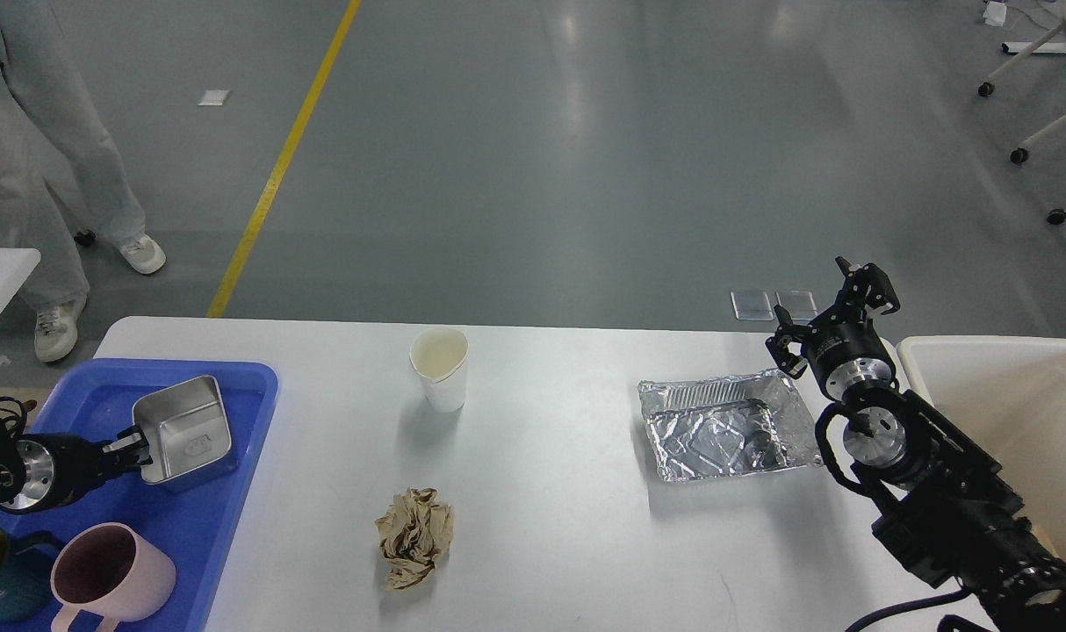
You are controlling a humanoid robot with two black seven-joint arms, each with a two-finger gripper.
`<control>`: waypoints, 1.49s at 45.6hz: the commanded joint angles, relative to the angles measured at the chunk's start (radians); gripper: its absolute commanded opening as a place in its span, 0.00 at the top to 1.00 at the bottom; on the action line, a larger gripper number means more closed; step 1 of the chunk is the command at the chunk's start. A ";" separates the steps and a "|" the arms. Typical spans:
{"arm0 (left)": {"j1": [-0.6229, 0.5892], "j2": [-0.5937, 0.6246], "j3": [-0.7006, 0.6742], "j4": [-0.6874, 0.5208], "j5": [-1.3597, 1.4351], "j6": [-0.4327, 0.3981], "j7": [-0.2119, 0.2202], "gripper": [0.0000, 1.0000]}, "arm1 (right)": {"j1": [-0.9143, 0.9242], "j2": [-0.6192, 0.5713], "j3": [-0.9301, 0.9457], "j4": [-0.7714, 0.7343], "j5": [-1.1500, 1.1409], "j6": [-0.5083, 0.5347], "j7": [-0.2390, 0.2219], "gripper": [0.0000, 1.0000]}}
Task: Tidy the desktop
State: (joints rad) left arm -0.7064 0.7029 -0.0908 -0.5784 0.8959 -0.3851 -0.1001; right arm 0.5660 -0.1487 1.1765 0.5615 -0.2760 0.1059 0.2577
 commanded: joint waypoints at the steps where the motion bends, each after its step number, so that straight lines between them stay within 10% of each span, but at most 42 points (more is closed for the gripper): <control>1: -0.001 0.001 -0.003 0.000 -0.003 0.000 0.000 0.78 | 0.000 0.000 0.000 0.000 0.000 0.000 0.000 0.00; 14: -0.013 0.036 -0.036 -0.015 -0.017 -0.011 -0.001 0.38 | 0.000 0.003 0.000 0.000 0.000 -0.003 0.000 0.00; 25: -0.062 0.210 -0.225 -0.259 -0.071 -0.071 0.011 0.33 | 0.003 0.005 0.000 0.000 0.000 -0.005 0.000 0.00; 34: -0.090 0.271 -0.451 -0.420 -0.068 -0.069 0.020 0.11 | 0.006 0.003 0.000 0.000 0.000 -0.006 0.000 0.00; 53: -0.197 0.219 -0.738 -0.443 -0.333 0.047 0.014 0.09 | 0.015 -0.008 0.000 0.000 0.000 -0.008 -0.002 0.00; 68: -0.180 -0.003 -0.833 -0.219 -0.640 0.081 -0.112 0.07 | 0.022 -0.009 0.000 0.000 0.000 -0.019 -0.002 0.00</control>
State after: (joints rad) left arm -0.8937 0.7688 -0.8908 -0.8602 0.3182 -0.3008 -0.1649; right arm 0.5868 -0.1567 1.1765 0.5615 -0.2761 0.0890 0.2561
